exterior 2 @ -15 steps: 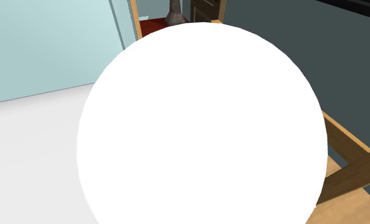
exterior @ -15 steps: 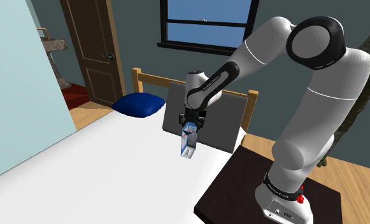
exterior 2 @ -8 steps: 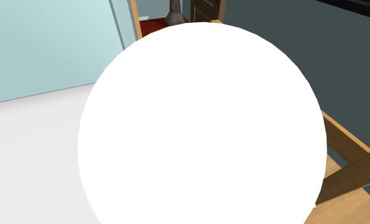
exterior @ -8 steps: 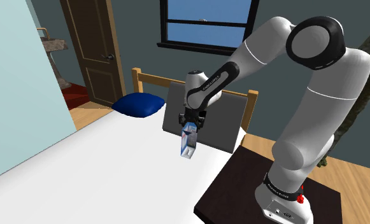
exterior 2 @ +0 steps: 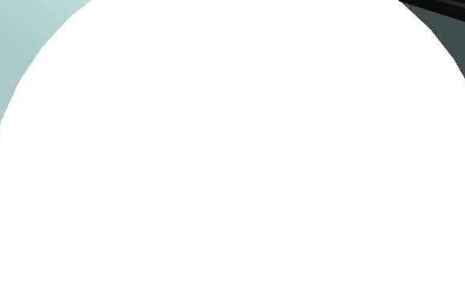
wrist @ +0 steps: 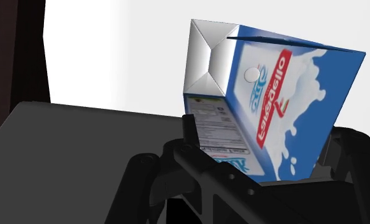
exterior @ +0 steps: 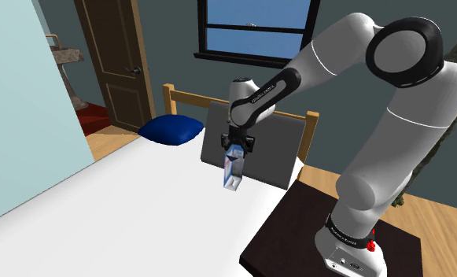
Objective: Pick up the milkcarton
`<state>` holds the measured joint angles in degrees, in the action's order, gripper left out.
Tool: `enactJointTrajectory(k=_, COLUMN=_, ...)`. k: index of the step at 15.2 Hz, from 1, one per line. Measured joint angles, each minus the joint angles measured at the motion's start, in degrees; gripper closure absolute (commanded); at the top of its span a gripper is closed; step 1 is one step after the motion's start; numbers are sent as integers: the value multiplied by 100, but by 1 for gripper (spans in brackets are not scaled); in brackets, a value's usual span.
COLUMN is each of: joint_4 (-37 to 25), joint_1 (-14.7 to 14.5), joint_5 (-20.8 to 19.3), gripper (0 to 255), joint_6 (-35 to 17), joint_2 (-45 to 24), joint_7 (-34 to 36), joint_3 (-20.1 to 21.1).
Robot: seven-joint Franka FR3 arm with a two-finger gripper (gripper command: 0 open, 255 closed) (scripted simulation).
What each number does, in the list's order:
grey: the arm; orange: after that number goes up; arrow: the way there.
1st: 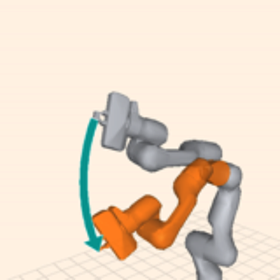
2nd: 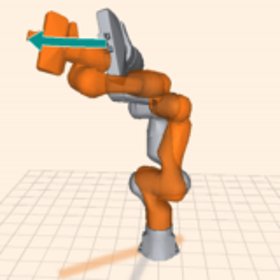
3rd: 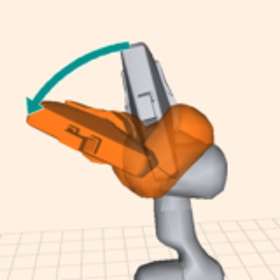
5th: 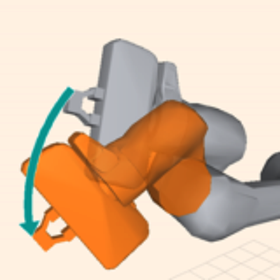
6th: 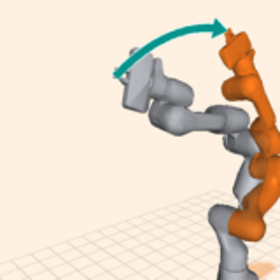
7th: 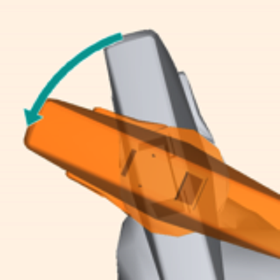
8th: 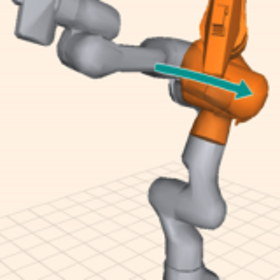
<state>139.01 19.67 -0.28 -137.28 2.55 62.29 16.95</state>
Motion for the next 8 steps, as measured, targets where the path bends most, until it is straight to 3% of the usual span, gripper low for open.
enactJointTrajectory(k=8, joint_4=-235, joint_1=-14, joint_5=152, gripper=255, joint_6=611, joint_2=391, joint_7=-115, joint_3=-20)
